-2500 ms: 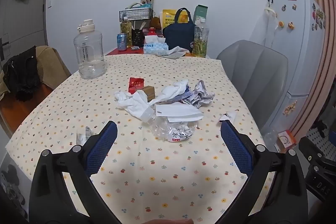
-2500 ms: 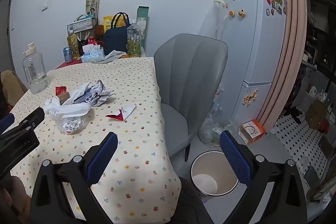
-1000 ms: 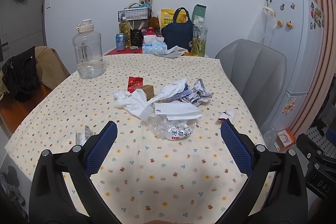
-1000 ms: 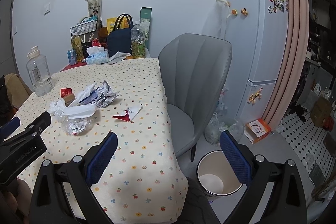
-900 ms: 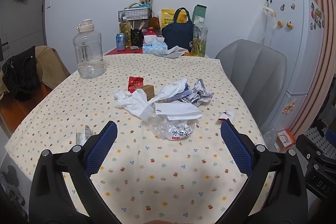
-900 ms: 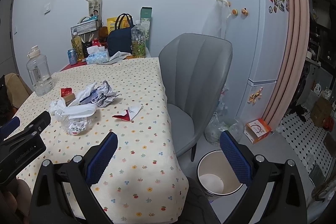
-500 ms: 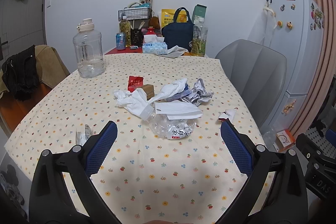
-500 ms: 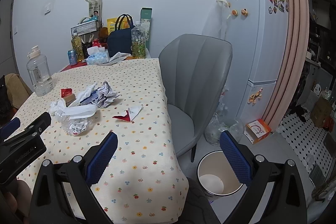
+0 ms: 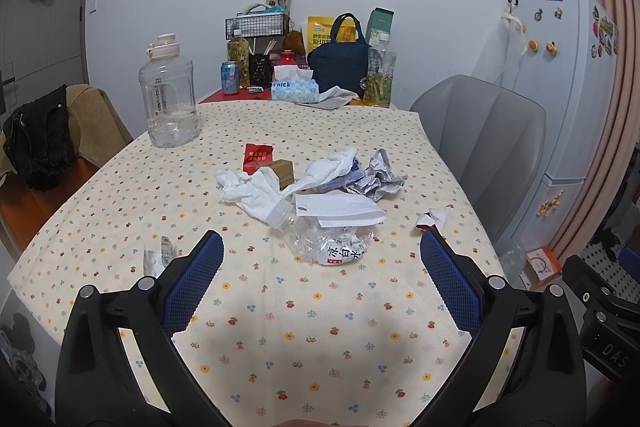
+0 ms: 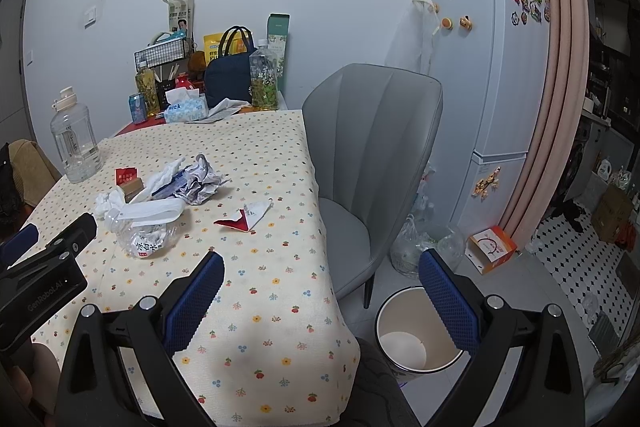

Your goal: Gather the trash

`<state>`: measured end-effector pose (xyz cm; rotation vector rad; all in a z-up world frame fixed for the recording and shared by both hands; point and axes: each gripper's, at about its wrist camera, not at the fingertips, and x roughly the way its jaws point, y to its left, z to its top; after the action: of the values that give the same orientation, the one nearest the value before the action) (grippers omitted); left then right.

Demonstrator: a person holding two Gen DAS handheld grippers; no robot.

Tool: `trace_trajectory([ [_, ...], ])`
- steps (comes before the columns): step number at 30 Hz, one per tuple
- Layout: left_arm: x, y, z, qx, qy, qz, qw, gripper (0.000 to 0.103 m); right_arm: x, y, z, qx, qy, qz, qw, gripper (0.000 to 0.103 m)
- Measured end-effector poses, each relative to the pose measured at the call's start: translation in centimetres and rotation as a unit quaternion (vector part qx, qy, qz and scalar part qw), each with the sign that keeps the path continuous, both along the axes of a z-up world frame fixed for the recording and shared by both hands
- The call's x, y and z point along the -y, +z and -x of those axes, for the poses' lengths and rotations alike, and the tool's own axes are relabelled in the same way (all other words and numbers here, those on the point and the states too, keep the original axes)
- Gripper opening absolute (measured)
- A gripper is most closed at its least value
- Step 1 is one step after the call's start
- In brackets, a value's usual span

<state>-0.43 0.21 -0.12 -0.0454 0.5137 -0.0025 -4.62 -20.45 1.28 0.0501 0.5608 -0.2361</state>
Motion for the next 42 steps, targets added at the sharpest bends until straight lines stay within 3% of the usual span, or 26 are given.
trace_trajectory([
  [15, -0.3, -0.1, -0.1, -0.001, 0.010, -0.002, 1.0000, 0.098, -0.5, -0.1, -0.6, -0.002, 0.008, -0.011, 1.000, 0.095],
  [30, -5.6, -0.2, -1.0, -0.014, 0.072, 0.012, 0.9972, 0.098, -4.3, -0.2, -4.1, -0.010, 0.057, -0.023, 0.998, 0.095],
  [42, -10.9, -2.1, -2.3, -0.044, 0.125, 0.026, 0.9908, 0.098, -9.2, -0.7, -6.8, -0.023, 0.117, -0.026, 0.993, 0.095],
])
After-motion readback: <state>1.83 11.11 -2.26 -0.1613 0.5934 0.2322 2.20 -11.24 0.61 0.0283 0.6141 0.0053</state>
